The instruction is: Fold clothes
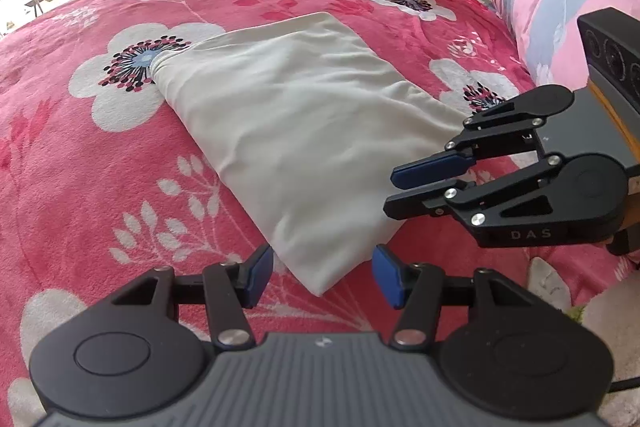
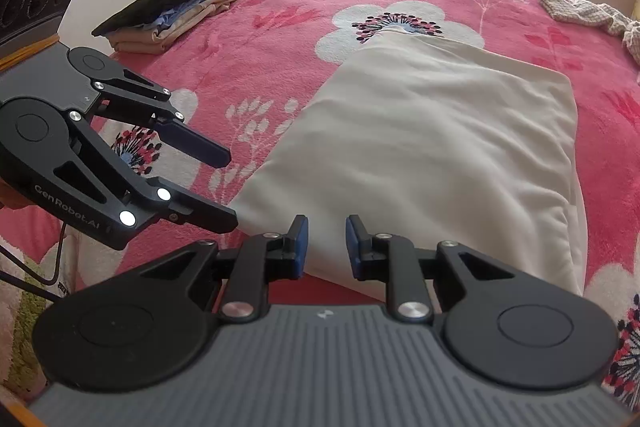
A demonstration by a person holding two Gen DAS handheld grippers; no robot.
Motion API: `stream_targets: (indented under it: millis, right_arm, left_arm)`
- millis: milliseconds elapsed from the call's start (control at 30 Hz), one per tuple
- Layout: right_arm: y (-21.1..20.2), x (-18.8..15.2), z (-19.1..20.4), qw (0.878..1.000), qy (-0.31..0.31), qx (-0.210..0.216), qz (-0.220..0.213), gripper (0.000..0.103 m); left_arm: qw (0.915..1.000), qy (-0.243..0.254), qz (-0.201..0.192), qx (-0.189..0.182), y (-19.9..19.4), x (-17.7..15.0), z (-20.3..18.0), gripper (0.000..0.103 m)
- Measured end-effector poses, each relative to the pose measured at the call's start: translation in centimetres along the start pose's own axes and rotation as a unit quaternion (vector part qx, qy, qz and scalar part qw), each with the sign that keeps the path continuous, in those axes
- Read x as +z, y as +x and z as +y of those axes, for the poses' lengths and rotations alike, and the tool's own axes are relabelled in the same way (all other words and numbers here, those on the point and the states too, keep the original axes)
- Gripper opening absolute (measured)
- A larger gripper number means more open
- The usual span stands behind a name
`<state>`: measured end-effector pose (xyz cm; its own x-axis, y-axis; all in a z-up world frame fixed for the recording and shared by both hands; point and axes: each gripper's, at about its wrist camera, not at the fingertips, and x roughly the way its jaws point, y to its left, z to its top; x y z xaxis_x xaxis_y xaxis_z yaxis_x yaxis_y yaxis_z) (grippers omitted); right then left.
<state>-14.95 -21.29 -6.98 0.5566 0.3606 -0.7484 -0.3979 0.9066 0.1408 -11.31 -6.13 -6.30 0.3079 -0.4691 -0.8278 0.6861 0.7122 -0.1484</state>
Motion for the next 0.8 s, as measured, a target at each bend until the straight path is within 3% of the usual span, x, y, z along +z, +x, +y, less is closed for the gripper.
stream_targets:
  millis: [800]
  right_arm:
    - [-0.15,0.13,0.36,1.0,-0.008,-0.002,-0.003,0.02]
  left_arm:
    - [1.0,0.0,0.005,-0.002,0.14,-0.13,-0.03,0.056]
